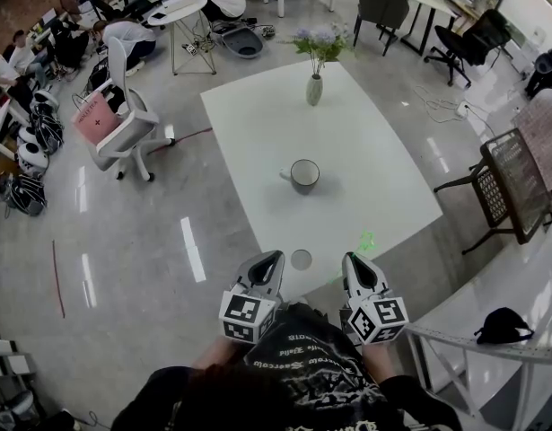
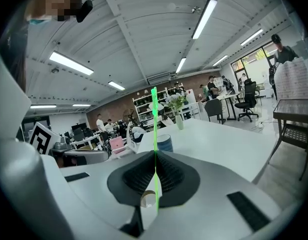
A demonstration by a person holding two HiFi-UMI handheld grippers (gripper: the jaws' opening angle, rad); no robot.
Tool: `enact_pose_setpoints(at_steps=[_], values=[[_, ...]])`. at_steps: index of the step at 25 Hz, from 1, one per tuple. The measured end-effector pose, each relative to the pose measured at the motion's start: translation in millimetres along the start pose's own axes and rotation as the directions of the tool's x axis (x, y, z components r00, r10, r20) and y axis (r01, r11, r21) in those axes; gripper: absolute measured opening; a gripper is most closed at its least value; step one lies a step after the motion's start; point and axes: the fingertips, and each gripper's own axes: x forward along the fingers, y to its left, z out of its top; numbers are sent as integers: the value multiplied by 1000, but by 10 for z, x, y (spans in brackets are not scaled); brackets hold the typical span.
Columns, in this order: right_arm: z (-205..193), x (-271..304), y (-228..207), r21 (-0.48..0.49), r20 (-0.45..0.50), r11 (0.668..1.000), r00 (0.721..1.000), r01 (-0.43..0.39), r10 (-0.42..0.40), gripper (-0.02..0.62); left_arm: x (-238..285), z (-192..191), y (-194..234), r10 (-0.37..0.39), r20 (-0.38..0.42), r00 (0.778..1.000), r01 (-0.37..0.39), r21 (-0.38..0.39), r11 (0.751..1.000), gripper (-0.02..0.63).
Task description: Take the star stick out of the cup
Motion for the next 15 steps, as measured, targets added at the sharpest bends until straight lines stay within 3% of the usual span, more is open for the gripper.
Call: enact_pose_setpoints(at_steps=[15], values=[[40,251,30,-14,-4,1000,1000,-18,18,12,158,26,118,-9,5,1000,9,1,1000,20]])
